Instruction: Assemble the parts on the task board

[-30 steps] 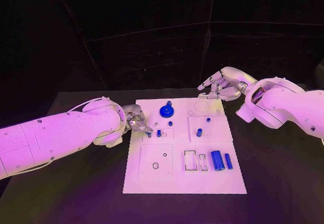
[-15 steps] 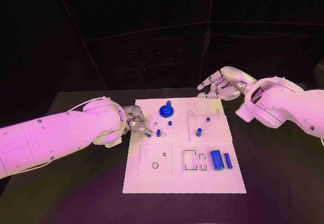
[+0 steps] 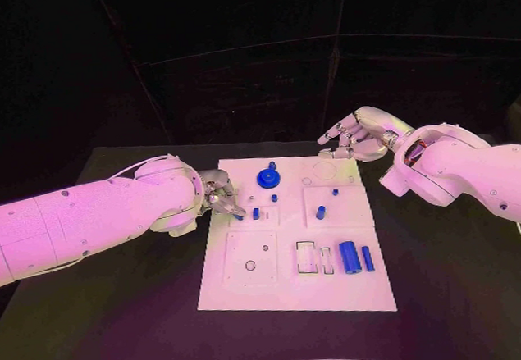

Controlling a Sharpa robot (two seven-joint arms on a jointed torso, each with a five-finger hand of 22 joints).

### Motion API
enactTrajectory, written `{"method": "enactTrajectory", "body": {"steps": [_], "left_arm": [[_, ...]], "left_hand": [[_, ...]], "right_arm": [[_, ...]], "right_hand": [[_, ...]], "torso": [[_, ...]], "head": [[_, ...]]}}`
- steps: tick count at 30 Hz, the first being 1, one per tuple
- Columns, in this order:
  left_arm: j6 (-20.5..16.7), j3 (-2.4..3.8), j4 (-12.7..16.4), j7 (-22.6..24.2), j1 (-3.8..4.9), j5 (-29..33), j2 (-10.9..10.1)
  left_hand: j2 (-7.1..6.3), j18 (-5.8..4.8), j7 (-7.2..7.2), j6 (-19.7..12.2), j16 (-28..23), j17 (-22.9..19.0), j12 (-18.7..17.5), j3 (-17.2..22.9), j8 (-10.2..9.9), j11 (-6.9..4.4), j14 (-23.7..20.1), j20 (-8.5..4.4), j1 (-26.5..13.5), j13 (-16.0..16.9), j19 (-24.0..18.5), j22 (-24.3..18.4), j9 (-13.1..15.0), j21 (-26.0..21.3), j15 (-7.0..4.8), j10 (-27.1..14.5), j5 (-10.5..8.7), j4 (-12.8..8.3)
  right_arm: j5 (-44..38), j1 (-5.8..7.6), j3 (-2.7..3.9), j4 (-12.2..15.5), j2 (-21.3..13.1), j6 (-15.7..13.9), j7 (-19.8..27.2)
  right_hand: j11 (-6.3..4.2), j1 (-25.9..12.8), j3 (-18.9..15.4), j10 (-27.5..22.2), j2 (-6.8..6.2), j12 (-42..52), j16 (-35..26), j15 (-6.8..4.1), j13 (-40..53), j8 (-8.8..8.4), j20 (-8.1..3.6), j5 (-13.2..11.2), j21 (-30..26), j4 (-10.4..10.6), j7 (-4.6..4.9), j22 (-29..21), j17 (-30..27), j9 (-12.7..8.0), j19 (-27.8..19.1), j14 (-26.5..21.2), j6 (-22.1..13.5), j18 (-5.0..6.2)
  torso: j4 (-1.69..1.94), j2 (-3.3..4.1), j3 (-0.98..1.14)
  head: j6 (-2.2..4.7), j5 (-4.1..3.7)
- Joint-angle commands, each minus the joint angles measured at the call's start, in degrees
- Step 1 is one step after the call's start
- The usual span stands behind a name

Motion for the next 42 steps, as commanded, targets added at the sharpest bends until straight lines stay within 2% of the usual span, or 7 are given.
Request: {"method": "enactTrajectory", "body": {"steps": [1,5,8,15,31,42], "left_arm": [[1.6,-0.23,0.0,-0.3,-0.24,-0.1,0.3],[1.4,-0.23,-0.2,-0.3,-0.24,0.1,0.7],[1.3,-0.23,-0.5,-0.3,-0.24,0.5,1.0],[1.4,-0.23,-1.1,-0.3,-0.23,0.7,1.4],[1.6,-0.23,-1.7,-0.5,-0.22,0.8,1.6],[1.0,-0.23,-1.6,-0.5,-0.22,0.8,1.6]], "left_hand": [[0.29,0.65,-0.32,0.2,0.2,15.1,0.3,6.5,0.2,-0.12,6.1,-0.09,-0.1,0.1,1.1,1.0,0.1,0.1,-0.11,0.4,0.10,-6.0],[-0.28,0.64,-0.44,0.4,0.2,15.1,0.2,6.8,0.6,-0.16,6.1,-0.08,-1.2,-0.1,1.1,1.1,0.2,0.1,-0.12,0.4,0.12,-5.7],[-1.47,0.62,-0.69,1.0,0.2,15.1,0.3,5.9,1.1,-0.29,6.1,-0.11,-3.7,-0.2,1.2,1.2,0.3,0.2,-0.19,0.6,0.09,-4.7],[-2.99,0.54,-1.01,1.9,0.2,15.1,0.8,4.0,1.5,-0.57,6.1,-0.31,-7.1,0.2,1.4,1.6,0.3,0.5,-0.46,0.9,0.11,-3.0],[-3.52,0.48,-1.55,3.0,0.2,15.1,1.6,3.0,2.5,-1.00,6.1,-0.61,-9.2,0.9,1.5,2.0,0.6,0.7,-0.81,1.5,0.25,-2.1],[-4.41,0.37,-1.74,3.2,0.2,15.1,2.1,2.3,2.9,-1.18,6.1,-0.78,-11.1,1.3,1.7,2.5,0.8,1.0,-0.97,1.9,0.54,-1.2]], "right_arm": [[-0.1,0.10,0.03,0.1,0.0,0.2,0.5],[-0.1,0.10,0.03,0.1,0.1,0.2,0.5],[-0.1,0.10,0.03,0.1,0.1,0.2,0.5],[-0.1,0.10,0.03,0.2,0.1,0.2,0.5],[-0.1,0.10,0.03,0.3,0.0,0.1,0.5],[-0.1,0.10,0.03,0.2,0.1,0.2,0.5]], "right_hand": [[-0.01,-0.2,-0.4,-0.4,0.52,-0.4,-0.4,-0.33,-0.1,0.28,0.06,0.3,-0.4,-0.1,-0.08,-0.2,-0.1,0.1,-0.3,1.3,0.1,0.95],[-0.01,-0.2,-0.4,-0.4,0.52,-0.4,-0.4,-0.33,-0.1,0.28,0.06,0.3,-0.4,-0.1,-0.08,-0.2,-0.1,0.1,-0.3,1.3,0.1,0.95],[-0.01,-0.2,-0.4,-0.4,0.52,-0.4,-0.4,-0.33,-0.1,0.28,0.06,0.3,-0.4,-0.1,-0.08,-0.2,-0.1,0.1,-0.3,1.3,0.1,0.95],[-0.01,-0.2,-0.4,-0.4,0.52,-0.4,-0.4,-0.33,-0.2,0.28,0.06,0.3,-0.5,0.0,-0.08,-0.2,-0.1,0.0,-0.4,1.3,0.1,0.95],[-0.01,-0.2,-0.4,-0.3,0.52,-0.3,-0.3,-0.33,-0.1,0.28,0.06,0.3,-0.4,0.0,-0.08,-0.2,0.0,0.0,-0.3,1.4,0.1,0.94],[-0.01,-0.2,-0.4,-0.3,0.52,-0.3,-0.3,-0.33,-0.1,0.28,0.06,0.3,-0.4,0.0,-0.08,-0.2,0.0,0.0,-0.3,1.4,0.1,0.94]], "torso": [[-0.01,0.02,0.02],[-0.04,0.00,0.05],[-0.01,0.02,0.04],[0.01,-0.01,0.03],[0.01,-0.03,0.02],[0.01,-0.01,-0.01]], "head": [[0.05,-0.10],[-0.02,-0.11],[-0.10,-0.12],[-0.29,-0.19],[-0.49,-0.24],[-0.55,-0.39]]}}
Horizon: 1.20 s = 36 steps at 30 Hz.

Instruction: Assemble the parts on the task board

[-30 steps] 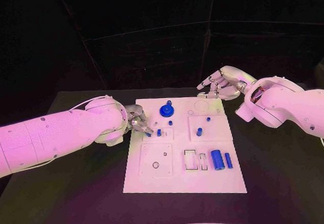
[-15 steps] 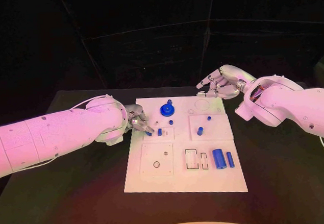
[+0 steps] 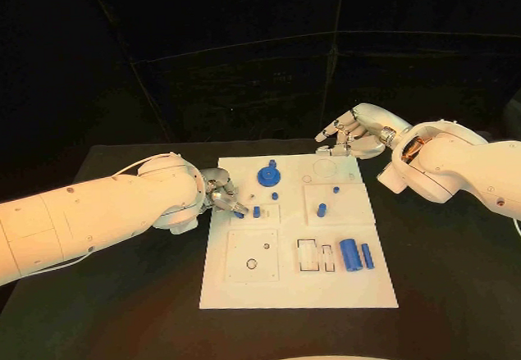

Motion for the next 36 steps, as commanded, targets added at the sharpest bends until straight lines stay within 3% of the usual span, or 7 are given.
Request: {"method": "enactTrajectory", "body": {"steps": [1,36], "left_arm": [[0.1,-0.01,0.2,-0.1,0.00,0.3,0.0],[-0.8,-0.01,0.0,-0.1,0.02,0.3,0.2]], "left_hand": [[-0.04,0.36,0.00,0.5,0.2,15.1,0.4,-0.2,0.3,-0.03,5.9,-0.39,-0.9,0.1,1.7,2.5,0.1,0.3,-0.37,0.6,0.28,0.3],[-1.31,0.09,-0.29,1.3,0.2,15.1,1.4,-1.4,1.0,-0.27,5.9,-0.58,-3.9,0.9,2.2,3.7,0.4,1.2,-0.55,1.5,0.28,2.2]], "right_arm": [[-0.1,0.10,0.03,0.1,0.0,0.2,0.5],[-0.1,0.10,0.03,0.2,-0.1,0.1,0.5]], "right_hand": [[-0.01,-0.2,-0.4,-0.3,0.52,-0.1,0.0,-0.33,0.0,0.28,0.05,0.3,-0.2,0.0,-0.08,0.0,0.1,0.0,-0.3,1.4,0.1,0.93],[0.01,-0.3,-0.5,-0.4,0.54,-0.2,-0.2,-0.32,-0.2,0.27,0.05,0.3,-0.2,0.0,-0.07,-0.1,0.0,0.0,-0.3,1.4,0.1,0.95]], "torso": [[0.00,0.03,-0.02],[-0.02,0.03,0.03]], "head": [[-0.03,0.04],[0.01,-0.10]]}}
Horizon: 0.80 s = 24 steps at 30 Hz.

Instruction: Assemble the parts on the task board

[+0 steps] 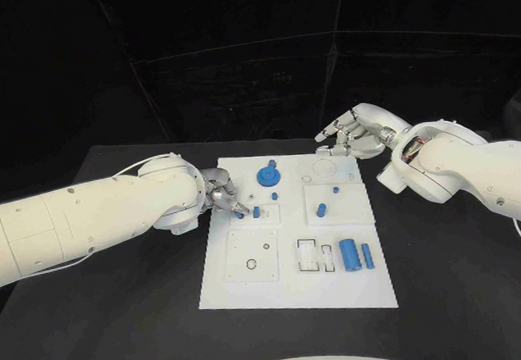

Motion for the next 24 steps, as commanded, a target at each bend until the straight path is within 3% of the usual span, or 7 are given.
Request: {"method": "enactTrajectory", "body": {"steps": [1,24], "left_arm": [[-0.1,0.03,0.0,-0.1,0.07,0.2,0.0],[-0.3,0.05,-0.1,-0.1,0.09,0.2,0.0]], "left_hand": [[-0.06,0.10,0.13,0.5,0.2,15.1,0.3,0.0,0.3,-0.07,6.2,-0.59,-0.7,0.0,2.2,3.7,0.1,0.2,-0.35,0.4,0.28,0.3],[-0.34,0.03,0.13,0.7,0.2,15.1,0.5,-1.9,0.6,-0.07,6.2,-0.63,-2.7,0.1,2.3,4.0,0.2,0.4,-0.36,0.7,0.14,2.3]], "right_arm": [[-0.1,0.10,0.03,0.2,0.0,0.1,0.5],[-0.1,0.10,0.04,0.2,-0.1,0.0,0.5]], "right_hand": [[0.01,-0.1,-0.4,-0.4,0.31,-0.2,-0.2,-0.32,0.0,0.27,0.05,0.3,-0.2,-0.1,-0.07,0.0,0.0,0.0,-0.3,1.4,0.1,0.95],[0.02,-0.2,-0.4,-0.4,0.31,-0.2,-0.3,-0.31,-0.1,0.27,0.06,0.3,-0.3,-0.1,-0.06,-0.1,0.0,0.0,-0.4,1.4,0.1,0.95]], "torso": [[-0.04,0.03,0.00],[0.00,0.01,0.00]], "head": [[0.00,-0.02],[0.11,-0.17]]}}
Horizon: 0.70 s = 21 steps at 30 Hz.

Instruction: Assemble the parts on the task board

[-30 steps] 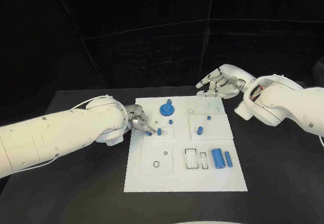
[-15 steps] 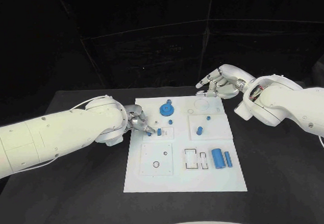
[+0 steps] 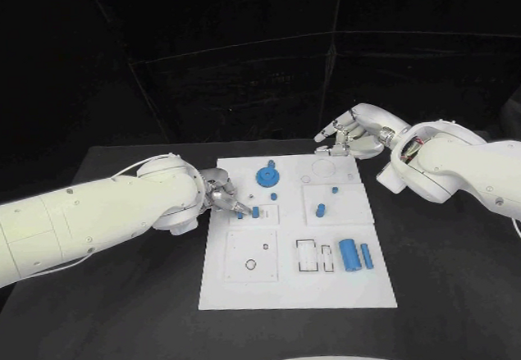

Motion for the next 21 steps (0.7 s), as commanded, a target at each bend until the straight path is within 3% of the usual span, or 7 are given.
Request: {"method": "enactTrajectory", "body": {"steps": [1,5,8,11,14,16,21], "left_arm": [[-0.4,0.04,0.1,-0.1,0.09,0.1,-0.2],[-2.5,0.09,0.6,0.2,0.26,1.3,-1.2],[-5.5,0.12,0.9,2.3,0.68,4.9,-2.0],[-8.0,0.14,1.0,6.6,1.10,9.3,-2.5],[-9.7,0.14,0.9,11.0,1.32,12.8,-2.7],[-10.7,0.14,0.7,13.9,1.42,14.5,-2.7],[-12.7,0.11,-0.4,20.5,1.53,16.1,-1.9]], "left_hand": [[-0.01,0.07,-0.06,0.5,0.2,15.1,0.1,-0.1,0.2,-0.08,6.2,-0.24,-0.5,-0.1,2.3,3.9,0.1,0.3,-0.37,0.3,0.14,0.4],[-0.39,0.39,0.26,-0.5,0.2,15.1,-1.3,-1.5,-0.2,0.15,6.2,-0.19,-0.8,-1.9,1.8,2.6,-0.1,-1.0,-0.26,-0.8,0.11,1.2],[-0.50,2.23,2.27,-5.0,-1.4,12.9,-11.9,-3.4,-3.0,1.82,5.5,0.68,0.5,-14.1,-1.8,-5.9,-1.5,-9.2,0.98,-8.7,0.15,1.6],[-0.51,5.56,5.28,-10.5,-12.1,-0.2,-17.8,-4.2,-6.9,4.75,0.3,2.62,2.3,-18.0,-10.5,-23.8,-3.8,-27.9,3.37,-16.2,0.32,1.8],[-0.51,7.44,7.13,-13.3,-21.2,-9.4,-20.8,-6.9,-9.2,6.42,-3.9,4.24,3.7,-20.6,-15.1,-34.2,-5.8,-39.5,5.04,-20.2,-0.06,2.6],[-0.67,7.56,8.12,-14.7,-32.8,-20.8,-22.5,-10.7,-10.4,7.60,-10.1,5.41,4.8,-22.3,-17.2,-36.9,-7.2,-43.7,6.02,-22.8,0.31,3.3],[1.19,7.89,8.97,-15.6,-42.7,-30.5,-24.3,-18.0,-11.9,8.65,-13.9,6.59,11.0,-26.0,-16.3,-41.8,-10.4,-49.5,7.07,-26.4,0.19,3.7]], "right_arm": [[-0.1,0.10,0.04,0.2,0.0,0.0,0.5],[-0.1,0.10,0.04,0.1,-0.1,0.0,0.5],[-0.1,0.10,0.04,0.1,0.0,0.0,0.5],[-0.1,0.10,0.04,0.1,0.0,0.0,0.5],[-0.1,0.10,0.04,0.0,0.0,-0.1,0.5],[-0.1,0.10,0.04,0.0,0.1,-0.1,0.5],[-0.1,0.10,0.04,-0.1,0.1,-0.1,0.5]], "right_hand": [[0.02,-0.2,-0.3,-0.4,0.31,-0.2,-0.3,-0.31,-0.1,0.27,0.06,0.3,-0.3,0.1,-0.06,-0.1,-0.1,0.0,-0.4,1.4,0.1,0.95],[0.02,-0.2,-0.3,-0.4,0.31,-0.2,-0.3,-0.31,-0.1,0.27,0.06,0.3,-0.3,0.1,-0.06,-0.1,-0.1,0.0,-0.4,1.4,0.1,0.95],[0.02,-0.2,-0.3,-0.4,0.31,-0.2,-0.3,-0.31,-0.1,0.27,0.06,0.3,-0.3,0.1,-0.06,-0.1,-0.1,0.0,-0.4,1.4,0.1,0.95],[0.02,-0.2,-0.3,-0.4,0.31,-0.2,-0.3,-0.31,-0.1,0.27,0.06,0.3,-0.3,0.1,-0.06,-0.1,-0.1,0.0,-0.4,1.4,0.1,0.95],[0.02,-0.2,-0.3,-0.4,0.31,-0.2,-0.3,-0.31,-0.1,0.27,0.06,0.3,-0.3,0.1,-0.06,-0.1,-0.1,0.0,-0.4,1.4,0.1,0.95],[0.02,-0.3,-0.3,-0.4,0.32,-0.2,-0.3,-0.31,-0.1,0.26,0.06,0.3,-0.3,0.1,-0.05,-0.2,-0.1,0.0,-0.4,1.3,0.0,0.97],[0.02,-0.3,-0.3,-0.4,0.32,-0.2,-0.3,-0.31,-0.1,0.26,0.06,0.3,-0.3,0.1,-0.05,-0.2,-0.1,0.0,-0.4,1.3,0.0,0.97]], "torso": [[0.01,0.00,-0.02],[0.03,0.00,-0.02],[0.01,0.00,-0.02],[0.02,0.01,0.00],[0.01,0.01,-0.03],[0.01,0.03,-0.05],[0.05,0.03,0.02]], "head": [[0.08,0.01],[0.17,-0.08],[0.17,-0.09],[0.35,-0.11],[0.50,-0.13],[0.45,-0.19],[0.52,-0.20]]}}
